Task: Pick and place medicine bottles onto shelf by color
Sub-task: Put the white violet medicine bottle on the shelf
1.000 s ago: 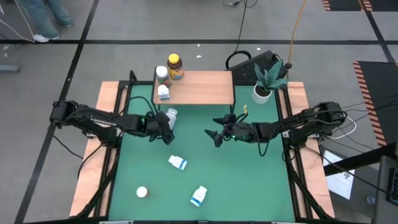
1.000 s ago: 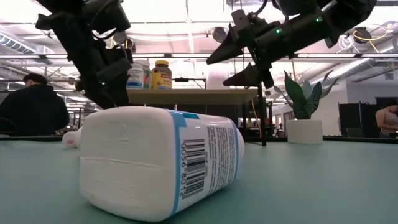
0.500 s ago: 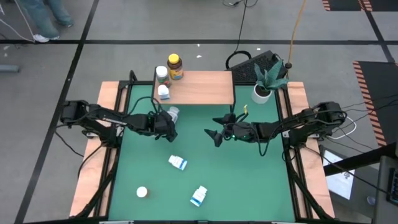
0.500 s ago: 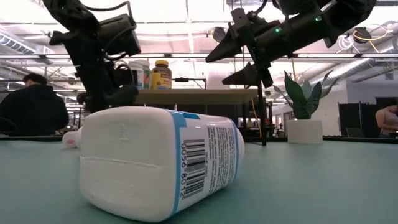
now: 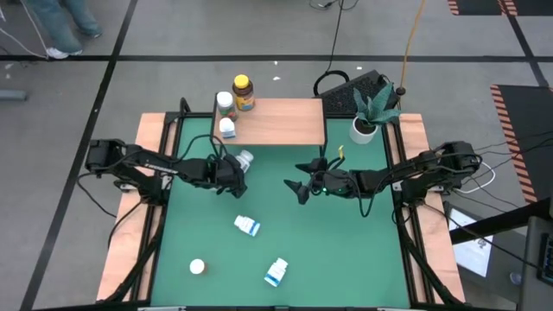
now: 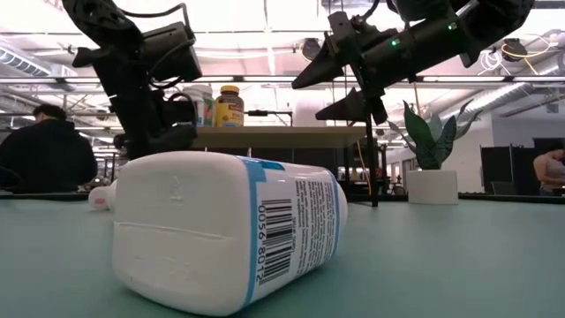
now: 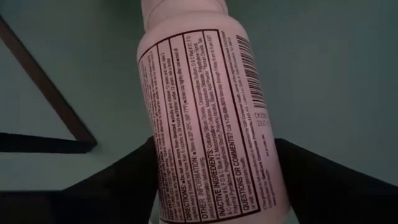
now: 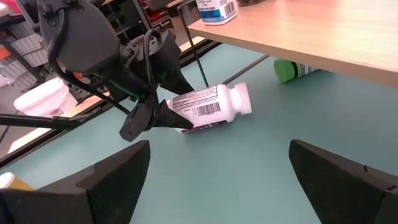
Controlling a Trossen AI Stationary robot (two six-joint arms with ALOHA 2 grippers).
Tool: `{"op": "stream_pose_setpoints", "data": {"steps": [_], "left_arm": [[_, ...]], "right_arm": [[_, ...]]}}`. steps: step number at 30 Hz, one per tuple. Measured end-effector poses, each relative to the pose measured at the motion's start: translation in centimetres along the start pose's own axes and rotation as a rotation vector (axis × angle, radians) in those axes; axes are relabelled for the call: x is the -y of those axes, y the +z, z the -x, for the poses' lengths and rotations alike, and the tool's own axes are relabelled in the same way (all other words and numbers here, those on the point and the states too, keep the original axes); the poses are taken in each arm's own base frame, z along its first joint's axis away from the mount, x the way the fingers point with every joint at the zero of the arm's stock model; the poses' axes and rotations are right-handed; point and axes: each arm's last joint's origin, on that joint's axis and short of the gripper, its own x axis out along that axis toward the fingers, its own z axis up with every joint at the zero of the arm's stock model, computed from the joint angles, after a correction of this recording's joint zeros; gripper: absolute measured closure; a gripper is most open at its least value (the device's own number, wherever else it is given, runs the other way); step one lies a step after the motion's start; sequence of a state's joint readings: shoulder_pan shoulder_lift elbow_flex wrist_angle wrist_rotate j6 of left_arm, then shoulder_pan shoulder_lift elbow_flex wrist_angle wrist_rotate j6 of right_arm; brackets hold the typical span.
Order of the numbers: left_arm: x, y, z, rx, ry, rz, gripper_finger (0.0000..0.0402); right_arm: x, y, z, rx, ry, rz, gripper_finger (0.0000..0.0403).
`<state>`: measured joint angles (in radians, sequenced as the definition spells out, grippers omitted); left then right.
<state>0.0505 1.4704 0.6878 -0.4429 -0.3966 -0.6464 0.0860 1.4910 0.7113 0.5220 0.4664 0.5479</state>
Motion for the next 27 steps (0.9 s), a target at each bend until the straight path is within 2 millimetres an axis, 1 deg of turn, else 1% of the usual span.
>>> {"op": "stream_pose_setpoints", "data": {"steps": [3, 8, 12, 16, 20, 22, 24, 27], "left_arm": [[0.2, 0.1, 0.4, -0.007, -0.033, -0.037, 0.0115], [0.9, 0.0, 1.8, -0.004, -0.122, -0.085, 0.0117], [1.4, -0.1, 3.0, 0.021, -0.198, -0.124, 0.0122], [1.9, -0.2, 4.2, 0.060, -0.279, -0.166, 0.0121], [2.4, -0.2, 5.2, 0.124, -0.335, -0.238, 0.0121], [3.1, 0.2, 5.6, 0.192, -0.379, -0.276, 0.0121], [3.5, 0.0, 6.0, 0.223, -0.397, -0.328, 0.0120], [4.4, 0.2, 6.7, 0.305, -0.449, -0.378, 0.0120]], "right_arm": [[-0.1, 0.0, 0.0, -0.008, 0.016, 0.027, 0.0026], [0.1, 0.0, -0.3, -0.074, 0.130, 0.156, 0.0026], [0.0, 0.1, -0.3, -0.067, 0.153, 0.170, 0.0026], [-0.5, 0.3, -0.2, -0.064, 0.276, 0.207, 0.0026], [-1.4, 0.8, 0.1, -0.007, 0.384, 0.252, 0.0026], [-1.7, 0.9, 0.3, 0.034, 0.404, 0.328, 0.0026], [-2.0, 1.0, 0.4, 0.065, 0.415, 0.393, 0.0026], [-2.1, 0.9, 0.5, 0.072, 0.421, 0.405, 0.0026]]}}
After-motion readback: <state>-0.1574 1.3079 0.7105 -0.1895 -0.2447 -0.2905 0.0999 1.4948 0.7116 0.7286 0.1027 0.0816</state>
